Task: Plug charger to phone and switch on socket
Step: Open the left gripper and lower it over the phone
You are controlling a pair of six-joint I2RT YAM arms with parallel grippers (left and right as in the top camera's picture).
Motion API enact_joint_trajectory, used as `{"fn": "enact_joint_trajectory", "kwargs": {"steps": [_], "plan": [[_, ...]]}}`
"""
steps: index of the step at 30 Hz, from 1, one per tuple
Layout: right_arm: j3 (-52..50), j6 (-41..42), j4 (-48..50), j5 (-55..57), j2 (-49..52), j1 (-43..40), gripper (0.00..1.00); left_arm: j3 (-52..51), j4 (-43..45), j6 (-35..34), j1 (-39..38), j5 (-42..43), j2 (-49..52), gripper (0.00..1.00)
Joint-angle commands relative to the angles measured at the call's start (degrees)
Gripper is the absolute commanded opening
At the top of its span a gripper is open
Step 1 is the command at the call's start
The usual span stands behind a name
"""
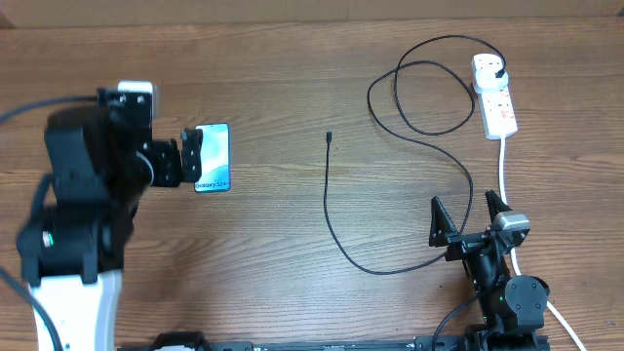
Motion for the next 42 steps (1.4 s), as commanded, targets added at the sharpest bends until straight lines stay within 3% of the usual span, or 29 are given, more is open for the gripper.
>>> {"fn": "enact_joint_trajectory", "kwargs": {"steps": [1, 14, 22, 35, 42], "plan": [[-0.61, 0.17, 0.24, -0.2, -0.57, 0.33, 1.0, 7.98, -4.46, -0.68, 0.24, 2.84, 5.79, 1.0], [-0.61, 0.17, 0.26, -0.2, -0.57, 0.33, 1.0, 10.95, -6.45, -0.98, 0.24, 5.95, 18.25, 1.0], [-0.61, 0.17, 0.24, -0.2, -0.57, 0.33, 1.0, 10.95, -7.72, -8.44, 0.22, 2.01, 29.05, 1.0], [-0.61, 0.17, 0.24, -0.2, -0.57, 0.33, 1.0, 10.95, -5.92, -7.48, 0.2, -0.74, 44.72, 0.98], [-0.61, 0.17, 0.24, -0.2, -0.57, 0.33, 1.0, 10.95, -4.11, -3.76, -0.31, -0.44, 50.36, 0.95]]}}
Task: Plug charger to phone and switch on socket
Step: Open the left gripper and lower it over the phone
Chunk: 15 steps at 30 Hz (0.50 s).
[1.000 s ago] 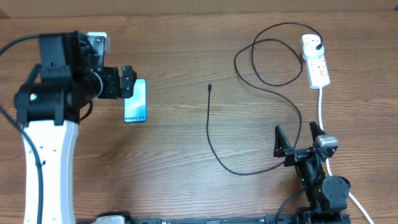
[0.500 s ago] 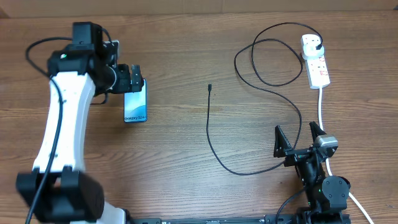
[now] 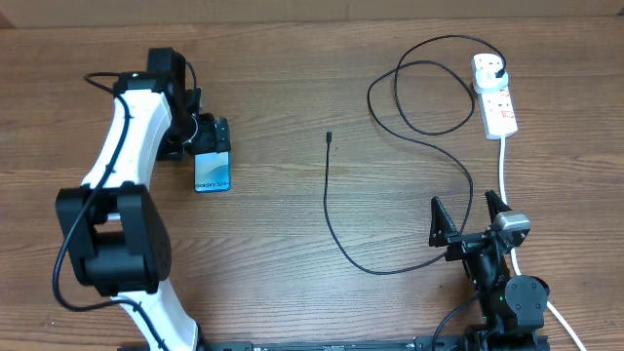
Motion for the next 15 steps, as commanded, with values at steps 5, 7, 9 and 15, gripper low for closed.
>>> {"fn": "enact_joint_trajectory", "kwargs": {"steps": [5, 7, 9, 15], "plan": [[-0.61, 0.17, 0.24, -0.2, -0.57, 0.33, 1.0, 1.16, 2.34, 3.45, -0.9, -2.16, 4.39, 0.95], [-0.61, 0.17, 0.24, -0.2, -0.57, 0.33, 1.0, 1.16, 3.04, 3.43, -0.94, -2.95, 5.27, 0.95], [-0.61, 0.17, 0.24, -0.2, -0.57, 0.33, 1.0, 1.16, 3.54, 3.43, -0.94, -3.19, 6.23, 0.95], [-0.61, 0.17, 0.24, -0.2, -0.57, 0.33, 1.0, 1.16, 5.07, 3.45, -1.07, -3.06, 8.39, 0.94]]}}
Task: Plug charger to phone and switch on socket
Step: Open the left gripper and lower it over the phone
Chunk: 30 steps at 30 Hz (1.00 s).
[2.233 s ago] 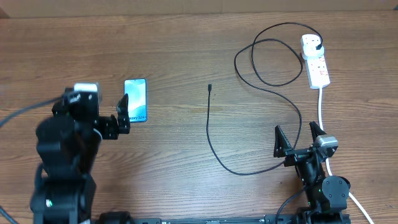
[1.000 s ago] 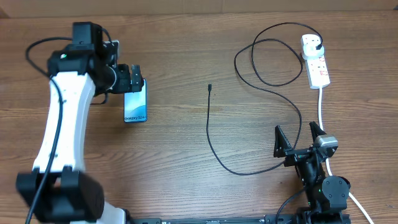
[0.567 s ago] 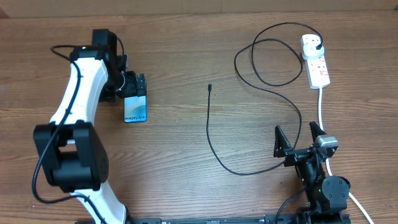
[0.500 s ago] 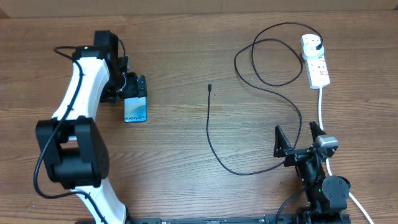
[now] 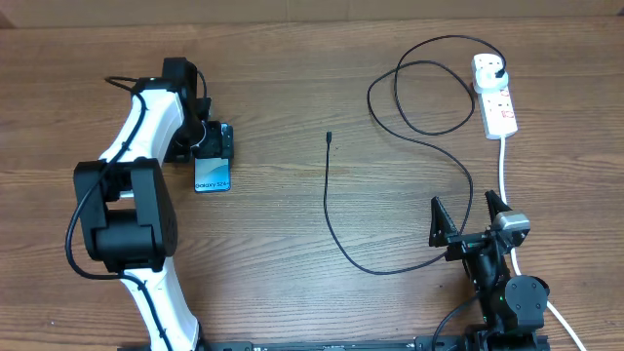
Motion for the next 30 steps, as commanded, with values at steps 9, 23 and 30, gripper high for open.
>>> {"fn": "enact_joint_trajectory", "kwargs": {"steps": [9, 23, 30], "plan": [[-0.61, 0.17, 0.24, -0.22, -0.57, 0.31, 1.0, 1.07, 1.88, 1.36, -1.92, -2.23, 2.12, 0.92], [-0.61, 0.17, 0.24, -0.2, -0.57, 0.31, 1.0, 0.87, 2.86, -2.4, -2.16, -4.02, 3.41, 0.88], [-0.61, 0.17, 0.24, -0.2, -0.57, 0.31, 1.0, -0.7, 3.61, -4.48, -2.14, -4.07, 3.43, 0.89]]}}
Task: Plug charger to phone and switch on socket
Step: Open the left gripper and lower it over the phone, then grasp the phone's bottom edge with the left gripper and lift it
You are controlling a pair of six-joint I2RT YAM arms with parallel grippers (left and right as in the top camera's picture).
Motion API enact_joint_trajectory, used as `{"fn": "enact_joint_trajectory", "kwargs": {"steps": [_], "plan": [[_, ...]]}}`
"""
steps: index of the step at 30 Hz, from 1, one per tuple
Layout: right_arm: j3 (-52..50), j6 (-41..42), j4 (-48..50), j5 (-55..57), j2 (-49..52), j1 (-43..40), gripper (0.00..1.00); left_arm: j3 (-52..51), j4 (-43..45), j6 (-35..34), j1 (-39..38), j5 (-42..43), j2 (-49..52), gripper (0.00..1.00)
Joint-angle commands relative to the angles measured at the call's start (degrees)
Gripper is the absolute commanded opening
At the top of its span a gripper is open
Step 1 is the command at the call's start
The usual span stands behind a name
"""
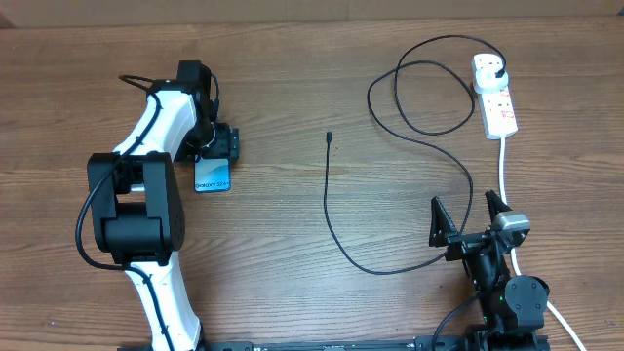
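Note:
The phone (213, 176), screen up with a blue display, lies left of centre on the table. My left gripper (222, 144) is over its far end, hiding that end, and its fingers look spread, so open. The black charger cable (336, 229) curves across the middle, its free plug tip (330, 136) lying bare right of the phone. The cable loops back to the white socket strip (497, 102) at the far right, where its plug (497, 68) sits in the socket. My right gripper (466, 216) rests open near the front edge, empty.
The strip's white lead (504, 171) runs down the right side, past my right gripper. The cable forms a wide loop (419, 97) left of the strip. The table's back edge (312, 18) runs along the top of the view.
My left arm has shifted slightly to the right, so its gripper now sits a little further right over the phone's far end. The phone, the cable and my right arm have not moved.
My left arm was drawn back at the left with its gripper at the phone's left side. Then it was stretched out, with the gripper over the phone's far end. It stayed there, edging right. The phone has kept its place throughout.

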Motion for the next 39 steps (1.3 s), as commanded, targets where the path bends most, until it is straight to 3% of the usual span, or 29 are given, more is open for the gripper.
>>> {"fn": "enact_joint_trajectory", "kwargs": {"steps": [1, 11, 39], "plan": [[-0.61, 0.15, 0.28, -0.2, -0.57, 0.31, 1.0, -0.76, 0.57, -2.91, 0.07, -0.76, 0.98, 0.89], [-0.61, 0.15, 0.28, -0.2, -0.57, 0.31, 1.0, -0.85, 2.29, -4.63, 1.01, -0.72, 1.01, 0.92], [-0.61, 0.15, 0.28, -0.2, -0.57, 0.31, 1.0, -1.03, 2.47, -2.08, 1.4, 1.27, 1.05, 0.79]]}}
